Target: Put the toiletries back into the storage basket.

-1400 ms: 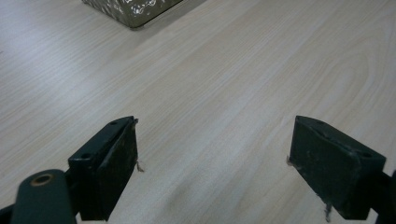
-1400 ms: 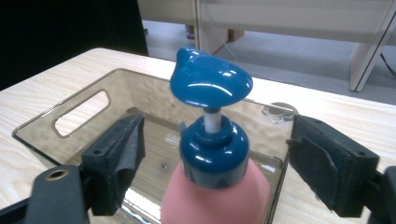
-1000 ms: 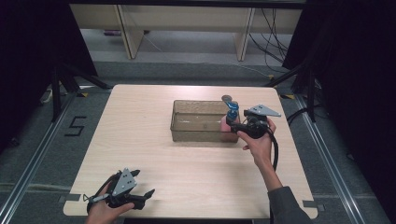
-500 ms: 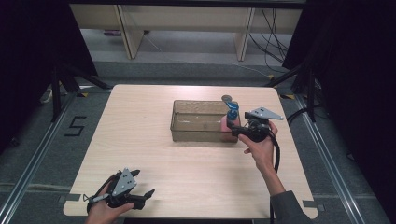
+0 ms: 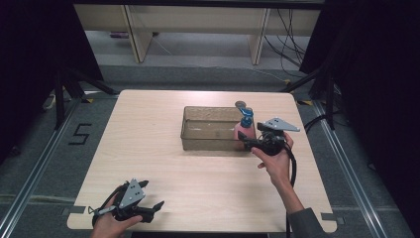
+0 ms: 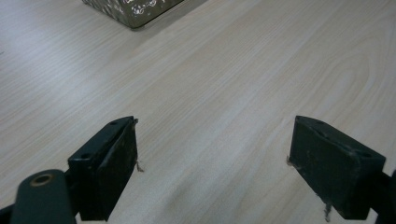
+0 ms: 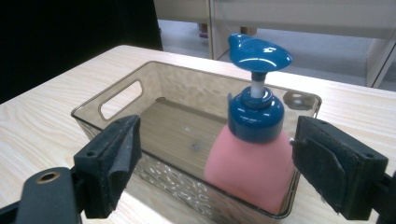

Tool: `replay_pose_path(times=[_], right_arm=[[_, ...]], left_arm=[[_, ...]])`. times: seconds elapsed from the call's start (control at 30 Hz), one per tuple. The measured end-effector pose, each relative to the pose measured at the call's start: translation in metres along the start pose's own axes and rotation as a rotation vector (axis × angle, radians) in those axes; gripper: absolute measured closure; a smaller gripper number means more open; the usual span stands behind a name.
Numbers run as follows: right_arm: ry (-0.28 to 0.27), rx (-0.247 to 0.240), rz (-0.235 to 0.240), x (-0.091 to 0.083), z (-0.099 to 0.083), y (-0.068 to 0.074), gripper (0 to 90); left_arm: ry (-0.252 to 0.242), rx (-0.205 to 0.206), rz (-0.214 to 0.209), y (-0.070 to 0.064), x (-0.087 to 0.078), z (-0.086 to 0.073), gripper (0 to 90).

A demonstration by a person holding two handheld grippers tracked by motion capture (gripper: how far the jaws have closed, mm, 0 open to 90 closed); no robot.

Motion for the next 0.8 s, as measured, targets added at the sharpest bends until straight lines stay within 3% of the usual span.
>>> replay_pose_path(times=[0.03, 0.07, 0.1, 0.13, 0.2, 0.23, 0.37, 0.4, 0.43, 0.6, 0.67, 0.73, 0.8], right_arm=[[0.003, -0.021, 0.000, -0.001, 0.000, -0.001, 16.7], [0.010, 0.007, 0.018, -0.002, -0.001, 0.002, 16.7], [0.007, 0.018, 0.016, -0.002, -0.002, 0.003, 16.8], [0.004, -0.012, 0.011, -0.002, -0.002, 0.002, 16.7], [-0.001, 0.011, 0.008, -0.003, -0.003, 0.005, 16.8], [0.010, -0.015, 0.017, -0.004, -0.003, 0.003, 16.8], [0.013, 0.012, 0.037, -0.006, -0.006, 0.006, 16.8], [0.017, -0.007, 0.026, -0.007, -0.006, 0.005, 16.7], [0.016, 0.014, 0.039, -0.006, -0.006, 0.007, 16.8], [0.017, -0.001, 0.043, -0.009, -0.008, 0.009, 16.8], [0.013, 0.024, 0.048, -0.011, -0.009, 0.012, 16.8], [0.007, -0.014, 0.042, -0.012, -0.010, 0.011, 16.8], [0.014, -0.020, 0.060, -0.012, -0.010, 0.012, 16.8]], left_arm=[[0.006, -0.001, -0.006, 0.000, 0.000, 0.000, 14.9], [0.029, 0.023, -0.005, 0.001, -0.002, 0.000, 14.9], [0.003, -0.004, -0.002, 0.000, 0.000, 0.000, 14.9], [0.001, -0.001, 0.000, 0.000, 0.000, 0.000, 14.9], [0.003, -0.002, -0.003, 0.000, 0.000, 0.000, 14.9], [0.007, -0.003, -0.006, 0.000, 0.000, 0.000, 14.9], [0.001, -0.003, -0.001, 0.000, 0.000, 0.000, 14.9], [0.003, -0.003, -0.001, 0.000, 0.000, 0.000, 14.9], [0.002, -0.003, 0.000, 0.000, 0.000, 0.000, 14.9], [0.003, -0.003, -0.001, 0.000, 0.000, 0.000, 14.9], [0.001, 0.000, 0.000, 0.000, 0.000, 0.000, 14.9], [0.003, -0.003, 0.000, 0.000, 0.000, 0.000, 14.9], [0.002, -0.001, -0.001, 0.000, 0.000, 0.000, 14.9]])
Point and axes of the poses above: each handheld gripper's, and its own axes: x roughly forward along the jaws, z roughly out of its top, y roughly to its left, the point moved 2 cm from there along x, roughly forward along the jaws, and after that the axes turned 8 degrees about -x, right-handed, at the moved point
